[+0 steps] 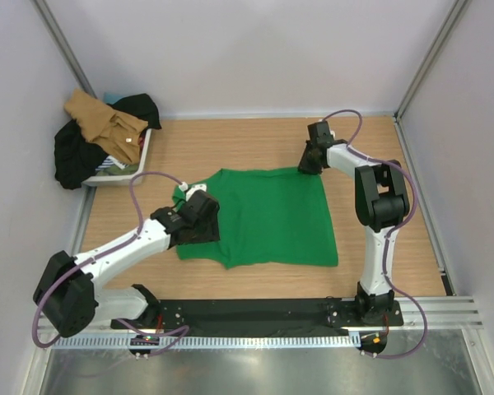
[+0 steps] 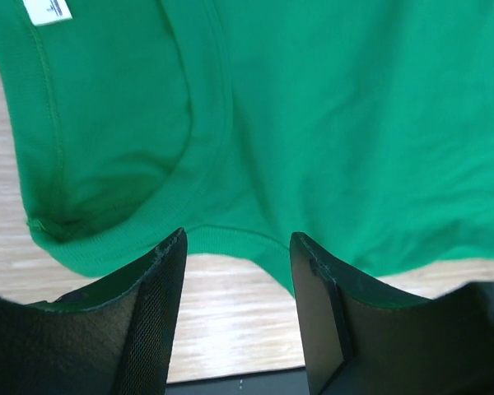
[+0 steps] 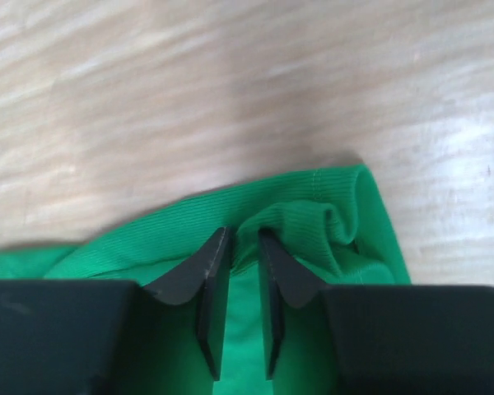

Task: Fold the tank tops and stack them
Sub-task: Fold the tank top

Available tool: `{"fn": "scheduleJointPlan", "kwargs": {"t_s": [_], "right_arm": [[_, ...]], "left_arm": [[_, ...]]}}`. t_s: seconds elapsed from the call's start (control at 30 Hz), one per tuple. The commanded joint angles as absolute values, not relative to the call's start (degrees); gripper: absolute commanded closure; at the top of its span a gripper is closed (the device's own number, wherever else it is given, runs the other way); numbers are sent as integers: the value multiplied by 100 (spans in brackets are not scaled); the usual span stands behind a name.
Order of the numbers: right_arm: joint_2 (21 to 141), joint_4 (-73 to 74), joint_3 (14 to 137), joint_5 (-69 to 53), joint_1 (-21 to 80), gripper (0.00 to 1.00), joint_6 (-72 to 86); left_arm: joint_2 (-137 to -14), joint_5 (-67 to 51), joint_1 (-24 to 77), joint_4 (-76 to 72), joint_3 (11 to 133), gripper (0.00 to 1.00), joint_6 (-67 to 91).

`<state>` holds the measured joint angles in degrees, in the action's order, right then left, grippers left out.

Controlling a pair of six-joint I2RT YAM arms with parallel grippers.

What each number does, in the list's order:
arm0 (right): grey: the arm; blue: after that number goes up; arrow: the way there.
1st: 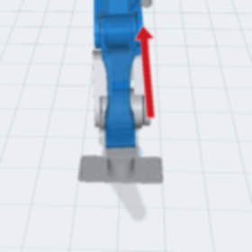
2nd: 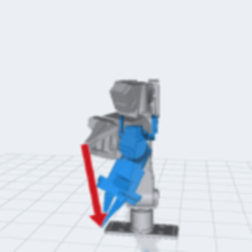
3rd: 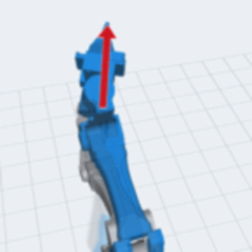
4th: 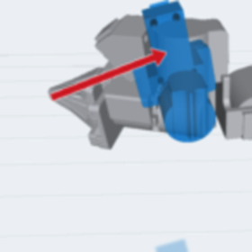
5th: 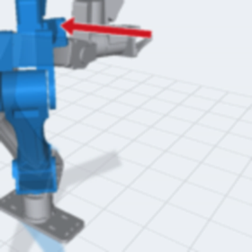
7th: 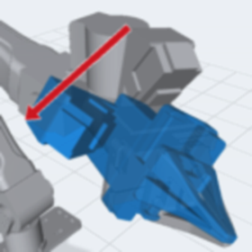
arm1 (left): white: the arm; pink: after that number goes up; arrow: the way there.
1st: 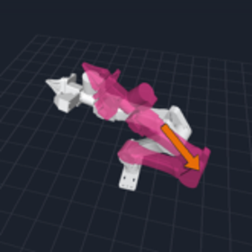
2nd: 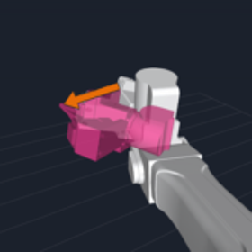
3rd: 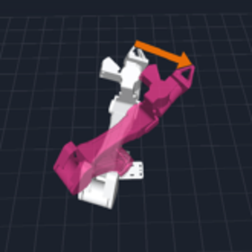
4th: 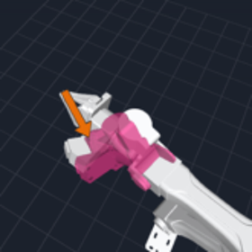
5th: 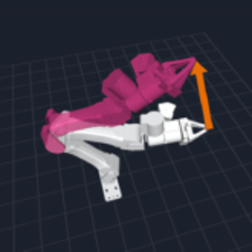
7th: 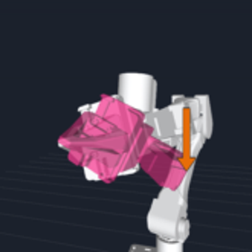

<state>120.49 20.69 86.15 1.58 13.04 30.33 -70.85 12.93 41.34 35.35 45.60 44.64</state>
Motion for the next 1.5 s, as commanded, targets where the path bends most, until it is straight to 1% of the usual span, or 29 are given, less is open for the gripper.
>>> {"fn": "scheduleJointPlan", "kwargs": {"t_s": [0.0,0.03,0.07,0.17,0.27,0.33,0.37,0.4,0.43,0.5,0.6,0.77,0.87,0.93,1.0,1.1,1.2,1.27,1.33,1.47], "right_arm": [[12251,2127,9157,685,1248,83,3129],[12295,2136,9280,764,1213,89,3155],[12357,2144,9325,782,1135,97,3190],[12524,2162,9474,774,1011,98,3322],[12656,2153,9615,765,914,95,3392],[12683,2110,9659,791,870,68,3428],[12691,2083,9703,774,861,60,3436],[12691,2118,9764,591,835,49,3410],[12665,2318,9913,554,835,46,3384],[12394,2338,9810,589,835,43,3305],[11868,2320,9607,641,826,43,3208],[11190,2390,8897,624,826,43,3094],[10794,2364,8370,571,835,44,3085],[10662,2399,8175,650,826,48,3050],[10547,2391,7929,764,835,51,3041],[10521,2356,7717,756,835,55,3032],[10547,2303,7568,817,835,53,3041],[10625,2294,7532,905,835,48,3032],[10705,2329,7611,984,826,46,3015],[11012,2460,7866,1203,835,46,2971]], "left_arm": [[-7259,1617,3965,3147,4737,45,4403],[-7321,1678,3912,3138,4755,45,4386],[-7417,1705,3781,3129,4764,45,4394],[-7497,1740,3569,3015,4737,45,4351],[-7541,1924,3323,2953,4763,45,4316],[-7532,1986,3173,2901,4816,45,4298],[-7532,2021,3129,2874,4834,45,4298],[-7532,2117,3051,2865,4869,45,4289],[-7550,2170,3015,2857,4930,45,4263],[-7576,2346,2919,2874,5009,45,4236],[-7594,2417,2778,2787,5062,45,4219],[-7821,2592,2532,2444,5159,44,4157],[-8094,2611,2233,2242,5308,41,4131],[-8428,2575,2031,2137,5501,41,4078],[-8804,2838,2013,2074,5738,41,3903],[-9393,2874,1925,2179,6194,41,3788],[-9833,2742,1855,2180,6503,41,3718],[-10027,2882,1846,2180,6687,42,3648],[-10281,2927,1811,2162,6802,42,3542],[-10625,2795,1732,2162,7118,45,3480]]}}
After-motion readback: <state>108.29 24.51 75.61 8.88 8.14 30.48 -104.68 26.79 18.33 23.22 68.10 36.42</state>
